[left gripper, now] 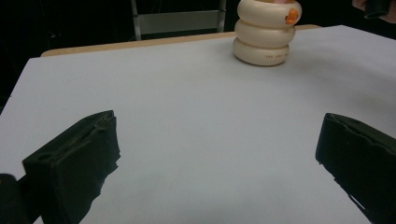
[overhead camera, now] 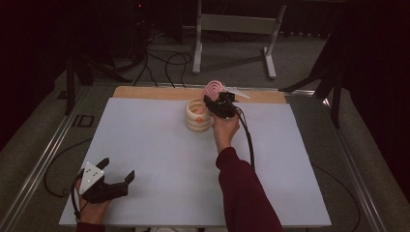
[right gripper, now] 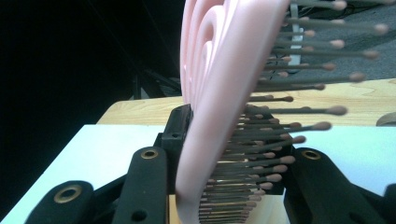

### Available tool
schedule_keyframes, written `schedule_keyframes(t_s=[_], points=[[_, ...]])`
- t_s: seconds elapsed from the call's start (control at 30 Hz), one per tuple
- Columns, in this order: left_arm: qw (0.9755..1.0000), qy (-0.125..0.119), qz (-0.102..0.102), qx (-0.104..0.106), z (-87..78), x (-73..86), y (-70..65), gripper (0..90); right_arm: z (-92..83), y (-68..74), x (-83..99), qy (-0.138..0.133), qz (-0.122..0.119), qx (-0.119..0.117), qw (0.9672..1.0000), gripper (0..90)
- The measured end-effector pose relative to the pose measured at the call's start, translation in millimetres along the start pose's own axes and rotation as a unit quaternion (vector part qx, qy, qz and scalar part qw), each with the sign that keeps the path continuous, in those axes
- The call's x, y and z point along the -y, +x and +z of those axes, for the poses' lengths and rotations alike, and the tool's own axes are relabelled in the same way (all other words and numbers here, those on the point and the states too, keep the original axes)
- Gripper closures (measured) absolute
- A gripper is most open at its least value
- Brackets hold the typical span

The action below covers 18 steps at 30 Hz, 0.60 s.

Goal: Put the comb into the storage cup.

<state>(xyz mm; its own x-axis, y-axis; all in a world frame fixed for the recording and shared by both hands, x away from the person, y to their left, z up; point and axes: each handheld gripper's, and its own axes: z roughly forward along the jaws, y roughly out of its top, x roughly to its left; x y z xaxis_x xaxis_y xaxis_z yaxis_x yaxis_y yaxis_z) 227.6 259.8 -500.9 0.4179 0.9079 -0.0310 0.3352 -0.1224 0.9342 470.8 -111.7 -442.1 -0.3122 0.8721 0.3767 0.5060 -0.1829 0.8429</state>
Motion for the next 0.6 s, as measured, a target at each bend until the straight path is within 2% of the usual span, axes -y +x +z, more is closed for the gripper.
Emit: schedule_keyframes(t_s=[0.6], points=[[1.0000,0.001,0.001,0.000,0.2,0.1,0.1,0.2,-0.5,-2.3,0.8,0.000,-0.004,0.004,1.0000,61.3]])
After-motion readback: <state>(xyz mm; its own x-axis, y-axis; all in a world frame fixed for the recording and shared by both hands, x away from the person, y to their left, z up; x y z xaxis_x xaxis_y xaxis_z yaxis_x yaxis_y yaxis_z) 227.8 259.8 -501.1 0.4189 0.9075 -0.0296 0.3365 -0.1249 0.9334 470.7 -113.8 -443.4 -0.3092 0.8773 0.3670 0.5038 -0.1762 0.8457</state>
